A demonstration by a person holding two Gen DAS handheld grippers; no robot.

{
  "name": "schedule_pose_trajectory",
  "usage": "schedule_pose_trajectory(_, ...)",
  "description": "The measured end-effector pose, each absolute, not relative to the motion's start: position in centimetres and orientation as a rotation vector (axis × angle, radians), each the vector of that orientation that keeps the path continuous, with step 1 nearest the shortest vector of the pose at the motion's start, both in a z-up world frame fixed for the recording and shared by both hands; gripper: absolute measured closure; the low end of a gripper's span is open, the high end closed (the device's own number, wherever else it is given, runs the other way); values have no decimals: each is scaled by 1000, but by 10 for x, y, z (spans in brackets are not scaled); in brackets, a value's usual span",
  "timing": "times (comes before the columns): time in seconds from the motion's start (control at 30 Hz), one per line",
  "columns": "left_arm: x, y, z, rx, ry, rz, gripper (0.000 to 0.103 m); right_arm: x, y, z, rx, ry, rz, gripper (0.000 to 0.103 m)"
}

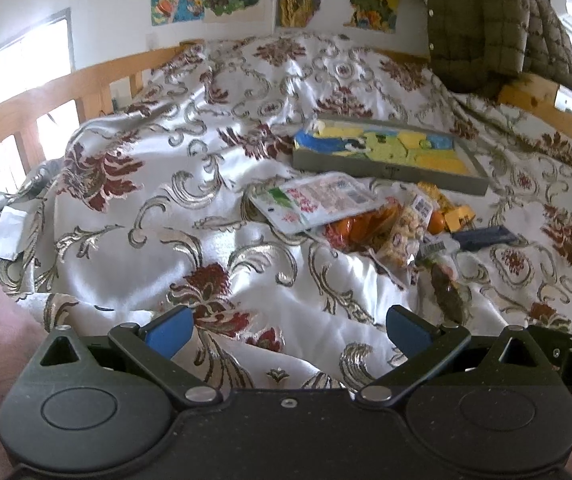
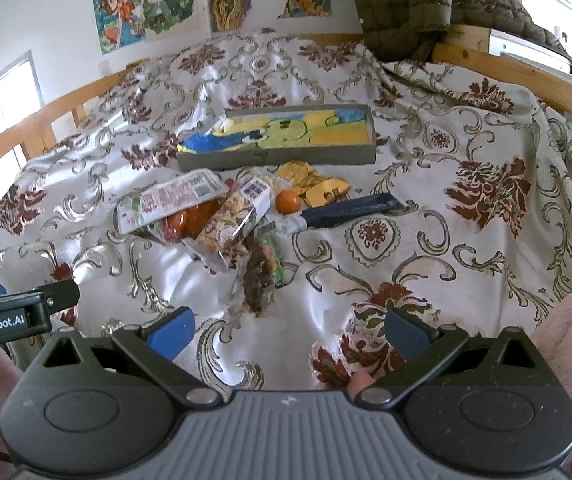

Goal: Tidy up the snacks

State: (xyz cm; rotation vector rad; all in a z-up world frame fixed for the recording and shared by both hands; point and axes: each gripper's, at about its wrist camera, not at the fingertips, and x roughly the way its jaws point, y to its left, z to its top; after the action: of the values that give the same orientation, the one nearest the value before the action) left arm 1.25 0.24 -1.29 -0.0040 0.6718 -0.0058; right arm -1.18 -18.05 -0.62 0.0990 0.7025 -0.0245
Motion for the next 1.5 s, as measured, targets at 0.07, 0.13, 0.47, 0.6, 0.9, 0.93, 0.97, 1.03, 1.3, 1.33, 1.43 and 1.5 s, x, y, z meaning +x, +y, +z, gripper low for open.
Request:
schedule_pose_trajectory(0.07, 16, 1, -13, 2, 692, -20, 1, -9, -180, -6, 91, 724, -22, 0)
schedule_pose_trajectory(0.13, 21, 1, -12, 1, 709, -29, 1, -7, -180, -4, 84, 745, -14, 0)
schedule_pose_trajectory(0.47, 60, 12, -6, -8, 796, -17, 1, 27, -172, -2, -23, 803, 35, 0)
schedule_pose_trajectory(0.6, 83, 12, -5, 22, 842, -34, 1, 46, -169, 2, -109, 788, 53, 0)
schedule_pose_trajectory(0.9, 129, -2, 2, 166, 810, -114, 1, 98, -176, -2, -167, 822, 113, 0)
schedule_pose_trajectory(0.93, 134, -5, 2, 163, 814, -124, 1, 103, -178, -3, -163, 833, 110, 0)
schedule_pose_trajectory(0.97, 138, -6, 2, 155, 817, -135, 1, 108, -179, -5, -163, 841, 109, 0)
schedule_pose_trajectory(1.03, 147, -9, 2, 137, 810, -154, 1, 116, -181, -10, -171, 851, 111, 0)
schedule_pose_trajectory(1.3, 176, -29, -6, 135, 761, -214, 1, 134, -188, -18, -145, 779, 157, 0)
schedule_pose_trajectory(1.33, 178, -30, -8, 130, 750, -223, 1, 137, -190, -19, -128, 780, 157, 0)
schedule_pose_trajectory(1.43, 176, -32, -10, 139, 692, -252, 1, 141, -193, -21, -107, 795, 154, 0)
schedule_pose_trajectory(1.5, 174, -32, -12, 154, 666, -274, 1, 141, -195, -22, -88, 800, 165, 0)
